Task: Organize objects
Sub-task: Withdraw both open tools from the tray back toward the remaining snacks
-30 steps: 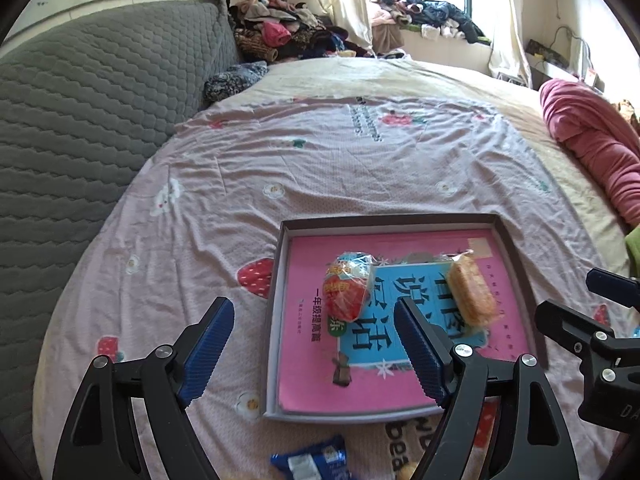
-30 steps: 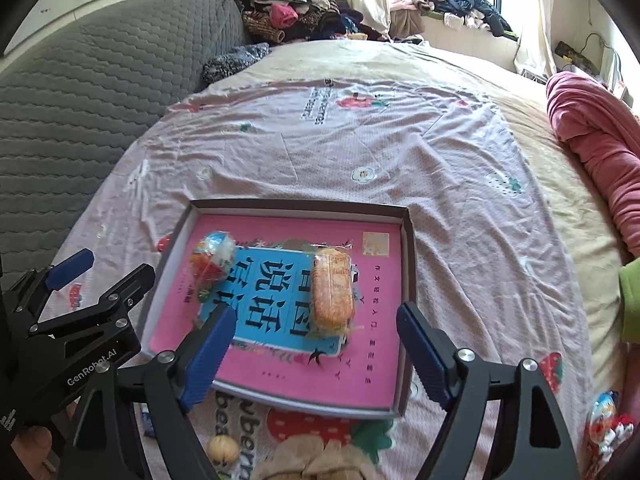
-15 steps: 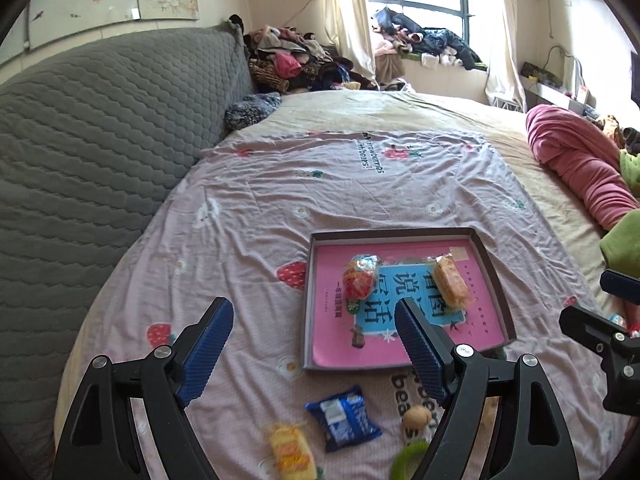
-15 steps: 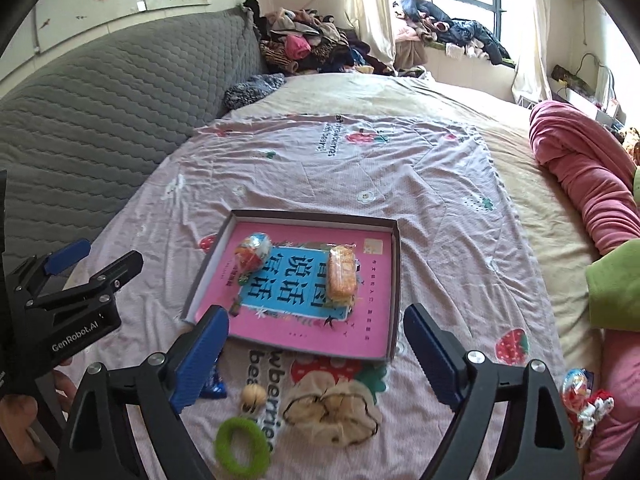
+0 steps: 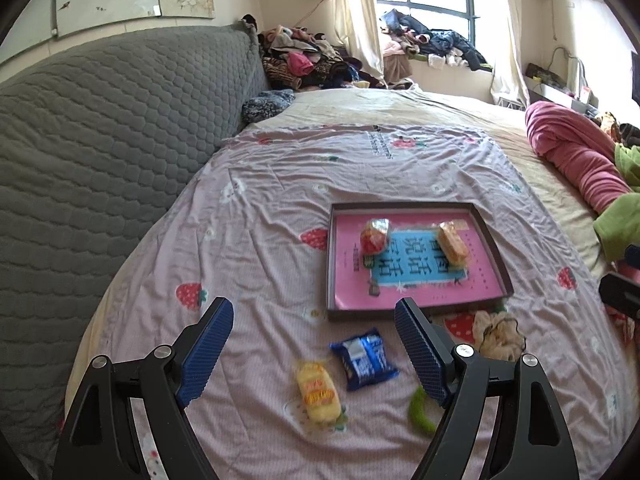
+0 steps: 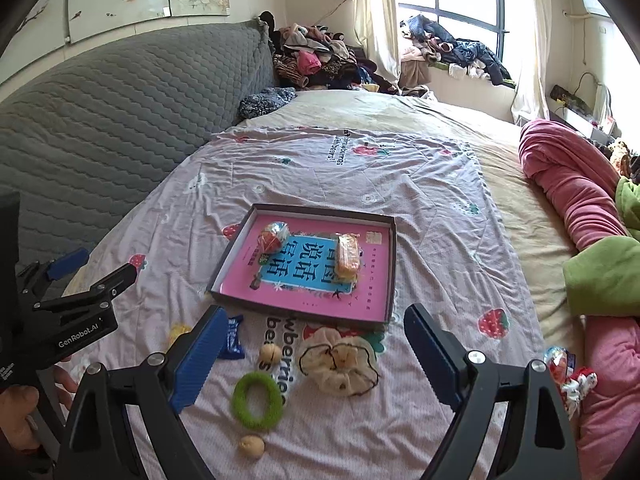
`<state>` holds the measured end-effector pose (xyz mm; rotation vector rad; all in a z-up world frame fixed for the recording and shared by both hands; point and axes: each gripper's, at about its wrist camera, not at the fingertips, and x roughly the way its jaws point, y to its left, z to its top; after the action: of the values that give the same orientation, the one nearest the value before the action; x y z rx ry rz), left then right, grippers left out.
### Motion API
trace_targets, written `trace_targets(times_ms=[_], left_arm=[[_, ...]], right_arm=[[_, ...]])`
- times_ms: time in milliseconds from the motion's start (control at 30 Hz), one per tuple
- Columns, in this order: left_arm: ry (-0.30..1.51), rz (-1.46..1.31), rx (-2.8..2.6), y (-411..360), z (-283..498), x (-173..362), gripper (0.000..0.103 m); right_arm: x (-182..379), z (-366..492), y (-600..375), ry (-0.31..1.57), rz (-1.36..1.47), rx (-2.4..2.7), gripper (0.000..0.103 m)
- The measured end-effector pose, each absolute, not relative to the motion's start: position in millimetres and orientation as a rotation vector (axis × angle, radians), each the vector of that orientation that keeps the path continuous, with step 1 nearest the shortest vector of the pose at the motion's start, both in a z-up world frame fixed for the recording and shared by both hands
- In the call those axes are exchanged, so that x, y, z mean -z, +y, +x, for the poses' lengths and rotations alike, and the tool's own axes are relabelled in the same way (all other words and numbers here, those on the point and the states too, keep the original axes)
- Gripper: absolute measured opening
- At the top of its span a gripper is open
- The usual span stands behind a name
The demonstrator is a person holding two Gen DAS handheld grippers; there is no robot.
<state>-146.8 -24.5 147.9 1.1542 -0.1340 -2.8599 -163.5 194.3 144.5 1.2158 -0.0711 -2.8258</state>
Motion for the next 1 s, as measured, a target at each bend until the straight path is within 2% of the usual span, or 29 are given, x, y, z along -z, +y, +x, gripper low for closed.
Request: trace_targets(times_ms=[1000], left_arm=[[-0.154,1.296,2.826,-7.5,-93.7,-85.5,0.084]], right_arm=[[-105.1,-102.8,208.4,-0.106,1.283,2.811,0.09]])
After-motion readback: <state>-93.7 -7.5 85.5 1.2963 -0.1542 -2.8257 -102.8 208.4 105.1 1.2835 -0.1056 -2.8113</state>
